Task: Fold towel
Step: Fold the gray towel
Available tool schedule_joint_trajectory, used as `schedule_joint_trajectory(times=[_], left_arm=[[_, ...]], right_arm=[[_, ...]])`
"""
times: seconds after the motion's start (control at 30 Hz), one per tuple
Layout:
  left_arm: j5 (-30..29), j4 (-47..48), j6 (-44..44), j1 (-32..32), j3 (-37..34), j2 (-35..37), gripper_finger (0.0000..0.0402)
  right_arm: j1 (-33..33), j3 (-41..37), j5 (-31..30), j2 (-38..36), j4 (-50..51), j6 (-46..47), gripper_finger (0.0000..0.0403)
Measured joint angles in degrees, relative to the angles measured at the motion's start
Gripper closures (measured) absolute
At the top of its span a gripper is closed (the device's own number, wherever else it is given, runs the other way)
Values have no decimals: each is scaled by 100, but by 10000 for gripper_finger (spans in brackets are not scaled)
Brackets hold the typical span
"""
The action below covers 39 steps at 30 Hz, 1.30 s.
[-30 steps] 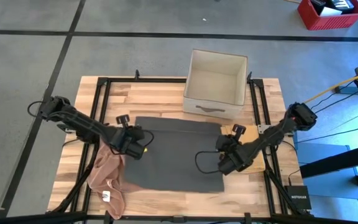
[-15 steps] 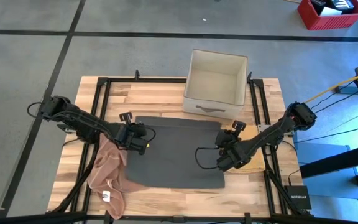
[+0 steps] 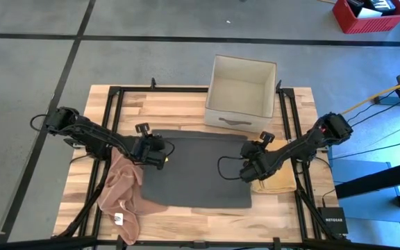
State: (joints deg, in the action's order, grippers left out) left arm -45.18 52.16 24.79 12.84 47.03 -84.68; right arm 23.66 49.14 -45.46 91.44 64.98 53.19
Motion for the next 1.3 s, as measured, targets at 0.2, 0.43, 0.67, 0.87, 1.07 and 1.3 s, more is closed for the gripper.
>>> schedule_joint_trajectory(times=[0.2,0.43,0.67,0.87,1.07,1.3], left_arm=[[25,-245,-17,-66,-230,0,396],[37,-389,-142,-64,-365,0,398],[-181,-519,-327,-319,-374,-7,355],[-146,-437,-220,-650,-374,-7,275],[27,-109,58,-658,-145,-5,232],[1159,-47,-313,-733,153,44,229]], right_arm=[[-215,-253,-56,0,-591,-437,402],[-499,-267,-276,0,-707,-552,389],[-793,-275,-207,0,-816,-562,363],[-957,-275,-62,0,-826,-713,305],[-944,-23,8,2,-207,-713,214],[-779,523,310,-175,7,-1182,166]])
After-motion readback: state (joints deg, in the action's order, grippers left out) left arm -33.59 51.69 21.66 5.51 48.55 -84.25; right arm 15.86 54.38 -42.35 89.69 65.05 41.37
